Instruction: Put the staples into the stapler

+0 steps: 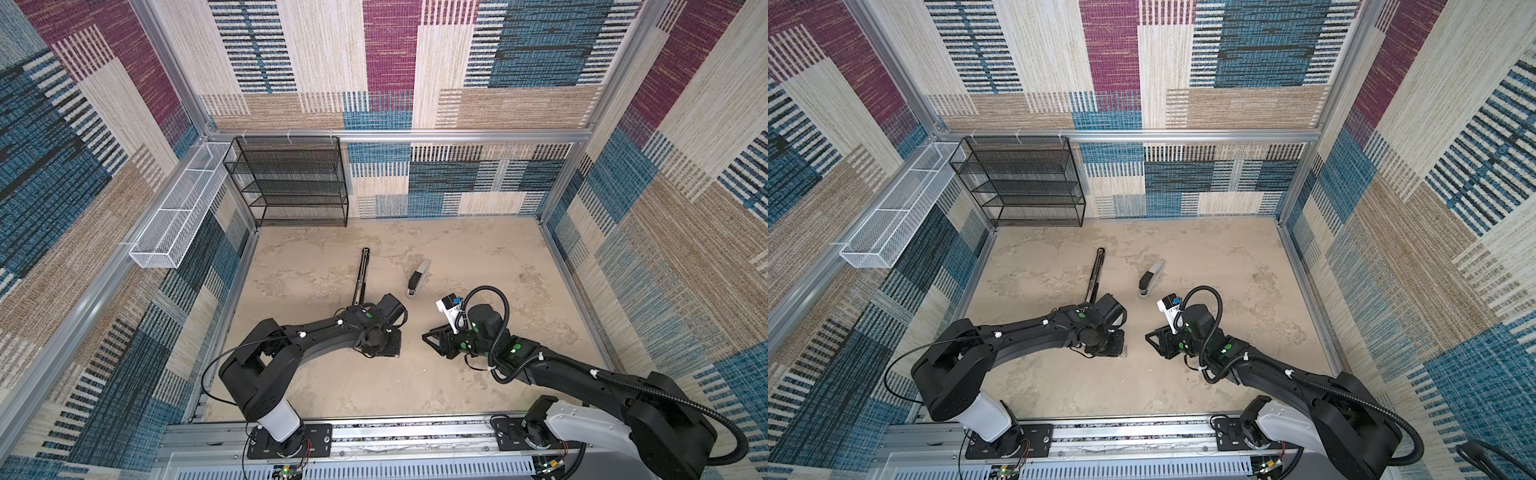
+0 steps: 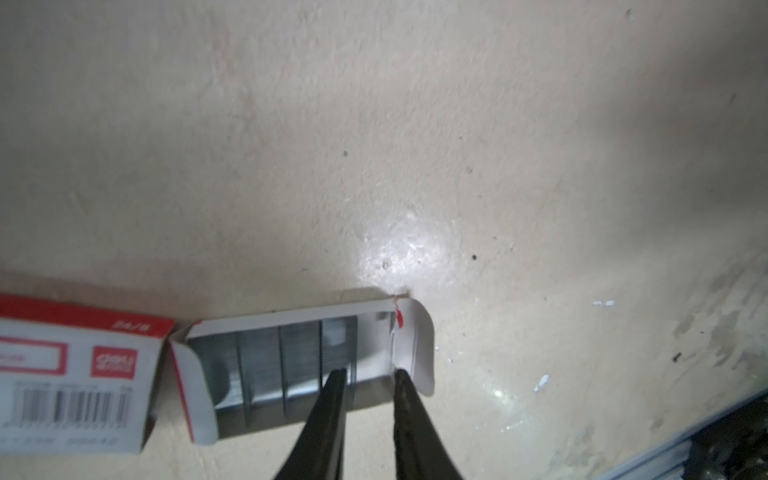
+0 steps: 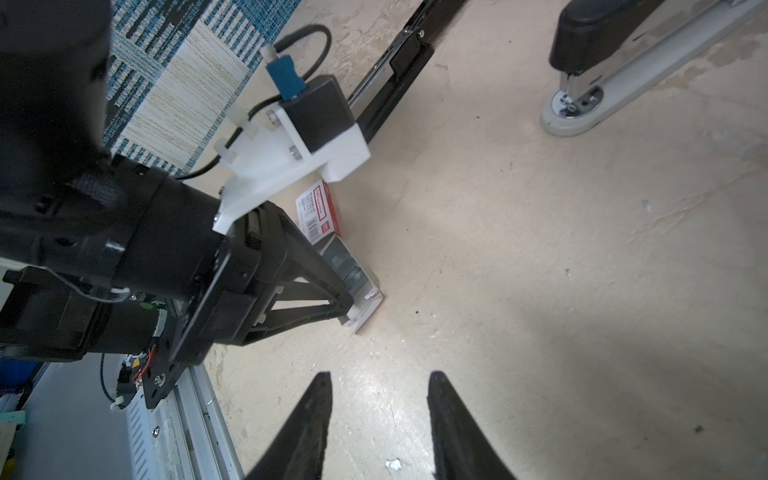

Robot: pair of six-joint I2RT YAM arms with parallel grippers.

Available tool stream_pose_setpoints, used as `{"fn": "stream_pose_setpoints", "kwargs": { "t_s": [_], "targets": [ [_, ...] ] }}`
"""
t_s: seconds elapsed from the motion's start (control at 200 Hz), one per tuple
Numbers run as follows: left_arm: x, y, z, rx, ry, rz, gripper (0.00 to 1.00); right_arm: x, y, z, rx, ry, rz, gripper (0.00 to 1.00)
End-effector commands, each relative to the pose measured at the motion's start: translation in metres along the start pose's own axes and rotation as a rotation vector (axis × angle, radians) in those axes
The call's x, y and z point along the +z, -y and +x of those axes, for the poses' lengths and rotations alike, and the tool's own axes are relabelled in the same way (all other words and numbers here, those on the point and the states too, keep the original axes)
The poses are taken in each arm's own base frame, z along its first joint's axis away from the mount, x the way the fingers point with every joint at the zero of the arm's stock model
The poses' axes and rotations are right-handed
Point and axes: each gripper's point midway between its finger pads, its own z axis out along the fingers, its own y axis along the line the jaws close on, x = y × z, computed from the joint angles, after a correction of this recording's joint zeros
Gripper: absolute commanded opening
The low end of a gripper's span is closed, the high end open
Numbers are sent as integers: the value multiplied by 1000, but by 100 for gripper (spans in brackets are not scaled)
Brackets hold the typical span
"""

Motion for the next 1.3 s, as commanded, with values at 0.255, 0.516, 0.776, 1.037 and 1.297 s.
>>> {"fn": "stream_pose_setpoints", "kwargs": {
  "t_s": [0.255,0.516,0.776,1.037,1.297],
  "targets": [
    [4,-5,3,20,-18,-36,23,-2,-1,-5,0,29,1,42],
    [9,-8,7,26,-43,-58,16,-4,0,-3,4,30,5,42],
    [11,-10,12,39,-71,-77,7,-4,1,-3,5,35,12,42],
    [5,-11,12,58,-66,-93,0,-5,3,-4,8,42,18,42],
    [-23,6,-6,115,5,-42,0,-13,-4,-19,31,83,-1,42]
  ]
}}
